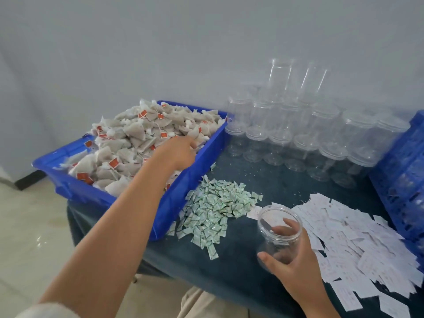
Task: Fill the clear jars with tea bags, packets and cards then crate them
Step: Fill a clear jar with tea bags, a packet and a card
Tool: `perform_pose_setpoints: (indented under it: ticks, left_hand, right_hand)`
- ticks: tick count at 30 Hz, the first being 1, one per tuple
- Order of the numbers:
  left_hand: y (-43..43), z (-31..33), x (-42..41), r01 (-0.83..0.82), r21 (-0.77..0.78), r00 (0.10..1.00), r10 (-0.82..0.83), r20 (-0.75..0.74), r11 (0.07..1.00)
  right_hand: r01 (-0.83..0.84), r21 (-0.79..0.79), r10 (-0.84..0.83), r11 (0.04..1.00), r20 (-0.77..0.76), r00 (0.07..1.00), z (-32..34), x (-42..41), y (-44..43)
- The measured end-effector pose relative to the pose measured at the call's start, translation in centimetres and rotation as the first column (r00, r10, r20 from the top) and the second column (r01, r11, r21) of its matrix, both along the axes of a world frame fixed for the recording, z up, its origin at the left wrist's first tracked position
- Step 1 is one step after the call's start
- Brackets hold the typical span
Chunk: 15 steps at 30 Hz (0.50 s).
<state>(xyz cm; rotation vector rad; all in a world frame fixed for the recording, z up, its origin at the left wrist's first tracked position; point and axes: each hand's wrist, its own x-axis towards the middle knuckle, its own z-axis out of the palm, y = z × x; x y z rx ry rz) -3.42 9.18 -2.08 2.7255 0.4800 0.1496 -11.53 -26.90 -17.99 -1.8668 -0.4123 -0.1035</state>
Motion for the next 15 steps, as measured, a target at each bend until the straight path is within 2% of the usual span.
perform_pose_setpoints:
  ticks: [2,9,12,15]
  left_hand:
    - [1.8,-0.6,2.3,0.019,0.089,0.987,-0.004,-0.161,0.996]
    - [4.2,-5.9,6.4,0.105,0.305,0.970,-0.030,-0.241,0.947]
    - [3.9,-6.4,7.3,0.037,0.336,0.981,0.031,-0.194,0.941]
    - [4.0,-6.6,7.5,0.030,0.333,0.998,-0.009,-0.064,0.943]
  right_hand:
    - [-0.007,0.001,0.007,1.000,-0.007,1.000,-0.1,0.1,0.0]
    - [-0.034,-0.034,0.033,0.999,-0.019,0.999,-0.4,0.5,0.2]
    - [-0.028,-0.028,0.027,0.999,-0.014,1.000,-0.4,0.8,0.2]
    - [-0.021,-0.019,0.020,1.000,-0.030,0.999,-0.7,0.9,0.1]
